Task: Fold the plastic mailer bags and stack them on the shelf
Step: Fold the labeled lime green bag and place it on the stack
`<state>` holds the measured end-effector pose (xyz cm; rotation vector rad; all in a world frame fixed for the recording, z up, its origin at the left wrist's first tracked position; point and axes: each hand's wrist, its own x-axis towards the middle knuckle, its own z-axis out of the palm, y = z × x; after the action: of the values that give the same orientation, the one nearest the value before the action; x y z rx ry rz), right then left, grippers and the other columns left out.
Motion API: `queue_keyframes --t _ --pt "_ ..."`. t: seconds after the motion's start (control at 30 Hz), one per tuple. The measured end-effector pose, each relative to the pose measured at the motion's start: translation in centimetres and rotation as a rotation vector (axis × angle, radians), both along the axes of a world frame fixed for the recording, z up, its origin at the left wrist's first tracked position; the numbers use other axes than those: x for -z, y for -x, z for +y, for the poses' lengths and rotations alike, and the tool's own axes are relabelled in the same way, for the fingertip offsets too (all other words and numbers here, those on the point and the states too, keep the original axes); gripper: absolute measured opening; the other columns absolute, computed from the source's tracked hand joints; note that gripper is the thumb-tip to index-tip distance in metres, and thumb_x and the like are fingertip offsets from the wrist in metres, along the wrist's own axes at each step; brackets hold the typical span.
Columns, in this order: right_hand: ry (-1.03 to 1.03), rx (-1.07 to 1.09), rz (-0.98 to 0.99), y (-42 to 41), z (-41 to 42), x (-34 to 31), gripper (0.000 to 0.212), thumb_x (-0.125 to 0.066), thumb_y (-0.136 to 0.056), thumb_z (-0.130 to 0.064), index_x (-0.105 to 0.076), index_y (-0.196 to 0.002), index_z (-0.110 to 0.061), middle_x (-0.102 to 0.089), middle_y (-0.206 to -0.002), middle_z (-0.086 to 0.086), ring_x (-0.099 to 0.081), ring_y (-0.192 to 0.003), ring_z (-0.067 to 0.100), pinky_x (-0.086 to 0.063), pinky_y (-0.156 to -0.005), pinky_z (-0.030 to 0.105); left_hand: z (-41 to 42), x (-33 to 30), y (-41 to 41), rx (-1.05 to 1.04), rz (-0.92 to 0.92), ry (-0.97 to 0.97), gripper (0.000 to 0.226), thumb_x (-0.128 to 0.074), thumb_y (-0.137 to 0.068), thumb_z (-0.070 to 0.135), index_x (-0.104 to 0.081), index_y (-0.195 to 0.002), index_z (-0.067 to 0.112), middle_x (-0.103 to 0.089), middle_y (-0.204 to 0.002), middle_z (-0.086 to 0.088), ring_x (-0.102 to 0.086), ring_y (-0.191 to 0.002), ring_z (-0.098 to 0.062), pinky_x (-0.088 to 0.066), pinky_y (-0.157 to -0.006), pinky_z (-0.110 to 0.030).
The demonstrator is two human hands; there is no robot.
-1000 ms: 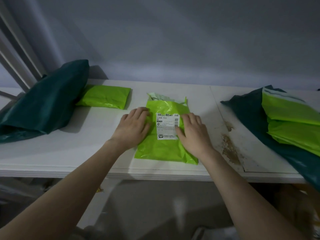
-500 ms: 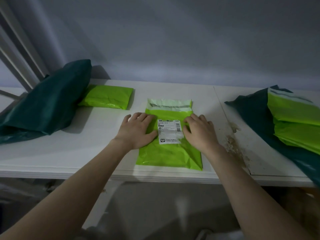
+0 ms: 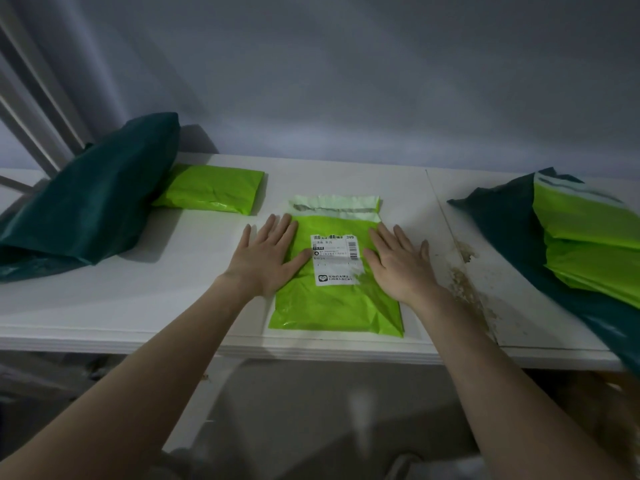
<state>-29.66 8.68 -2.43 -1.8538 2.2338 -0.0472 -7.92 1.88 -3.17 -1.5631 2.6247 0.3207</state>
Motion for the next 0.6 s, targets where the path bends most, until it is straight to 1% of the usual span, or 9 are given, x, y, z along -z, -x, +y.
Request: queue_keyframes --t 0.07,0.1,0.13,0.2,0.27,0.33,0.47,0.57,0.6 --pt "0.029 0.002 -0.067 0.0 0.1 -0.2 0.054 -0.02 -0.101 -0.042 -0.008 -0.151 -0.024 0.003 -0.16 -0.006 0.002 -0.147 0.018 -0.004 -0.115 0.053 0.3 -0.1 -0.2 0.041 -0.043 0.011 0.081 0.003 -0.084 0.067 0.003 -0.151 0.022 0.016 -0.158 -0.002 0.016 -0.145 -0.017 0.004 -0.118 -0.046" --pt "0.071 0.008 -0.097 0.0 0.1 -0.4 0.055 -0.025 -0.101 -0.04 -0.01 -0.151 -0.023 0.001 -0.16 -0.004 -0.002 -0.147 0.02 -0.01 -0.115 0.051 0.3 -0.3 -0.3 0.021 -0.003 0.012 0.081 0.001 -0.085 0.066 -0.001 -0.151 0.02 0.012 -0.159 -0.004 0.011 -0.146 -0.019 0.0 -0.118 -0.046" --pt "0.128 0.026 -0.114 0.2 0.1 -0.7 0.055 -0.031 -0.1 -0.037 -0.014 -0.15 -0.021 -0.005 -0.16 0.0 -0.009 -0.146 0.023 -0.018 -0.114 0.049 0.4 -0.6 -0.3 -0.028 0.071 0.022 0.076 -0.009 -0.09 0.063 -0.005 -0.151 0.018 0.004 -0.159 -0.004 0.002 -0.147 -0.02 -0.006 -0.117 -0.045" --pt "0.242 0.112 -0.136 0.6 -0.1 -1.4 0.053 -0.044 -0.096 -0.029 -0.029 -0.145 -0.016 -0.028 -0.15 0.012 -0.027 -0.136 0.031 -0.031 -0.106 0.044 0.2 -1.2 -0.2 -0.135 0.242 0.085 0.065 -0.034 -0.095 0.049 -0.022 -0.147 0.013 -0.022 -0.154 -0.008 -0.022 -0.14 -0.025 -0.024 -0.111 -0.044" --pt "0.27 0.219 -0.226 1.1 -0.2 -1.9 0.048 -0.053 -0.09 -0.025 -0.042 -0.135 -0.012 -0.048 -0.129 0.017 -0.043 -0.121 0.033 -0.04 -0.096 0.04 0.0 -1.8 -0.2 -0.222 0.367 0.091 0.055 -0.047 -0.093 0.042 -0.041 -0.138 0.01 -0.043 -0.139 -0.012 -0.041 -0.126 -0.03 -0.037 -0.102 -0.042" --pt "0.214 0.299 -0.39 1.4 -0.1 -2.1 0.046 -0.06 -0.086 -0.025 -0.047 -0.127 -0.01 -0.058 -0.114 0.015 -0.054 -0.108 0.03 -0.043 -0.088 0.035 -0.1 -2.1 -0.3 -0.34 0.509 0.014 0.049 -0.054 -0.09 0.042 -0.054 -0.127 0.009 -0.058 -0.123 -0.01 -0.055 -0.111 -0.027 -0.043 -0.093 -0.035" --pt "0.154 0.435 -0.601 1.6 0.0 -2.0 0.048 -0.071 -0.076 -0.022 -0.052 -0.119 -0.012 -0.063 -0.108 0.014 -0.062 -0.098 0.029 -0.048 -0.086 0.033 -0.4 -2.1 -0.8 -0.496 0.692 -0.2 0.045 -0.07 -0.08 0.039 -0.064 -0.113 0.008 -0.068 -0.104 -0.009 -0.063 -0.087 -0.021 -0.048 -0.082 -0.029" --pt "0.125 0.485 -0.651 1.7 -0.3 -1.7 0.051 -0.076 -0.071 -0.016 -0.056 -0.117 -0.01 -0.062 -0.11 0.014 -0.059 -0.094 0.024 -0.047 -0.083 0.03 -0.4 -1.8 -0.7 -0.549 0.82 -0.321 0.032 -0.077 -0.076 0.025 -0.068 -0.101 0.007 -0.068 -0.092 -0.009 -0.06 -0.071 -0.017 -0.052 -0.084 -0.03" --pt "0.127 0.497 -0.667 1.7 -0.3 -1.6 0.048 -0.077 -0.07 -0.014 -0.058 -0.114 -0.008 -0.063 -0.104 0.012 -0.057 -0.09 0.022 -0.047 -0.08 0.029 -0.4 -1.8 -0.6 -0.564 0.847 -0.349 0.023 -0.077 -0.076 0.019 -0.069 -0.094 0.009 -0.068 -0.087 -0.008 -0.06 -0.068 -0.016 -0.053 -0.086 -0.031"
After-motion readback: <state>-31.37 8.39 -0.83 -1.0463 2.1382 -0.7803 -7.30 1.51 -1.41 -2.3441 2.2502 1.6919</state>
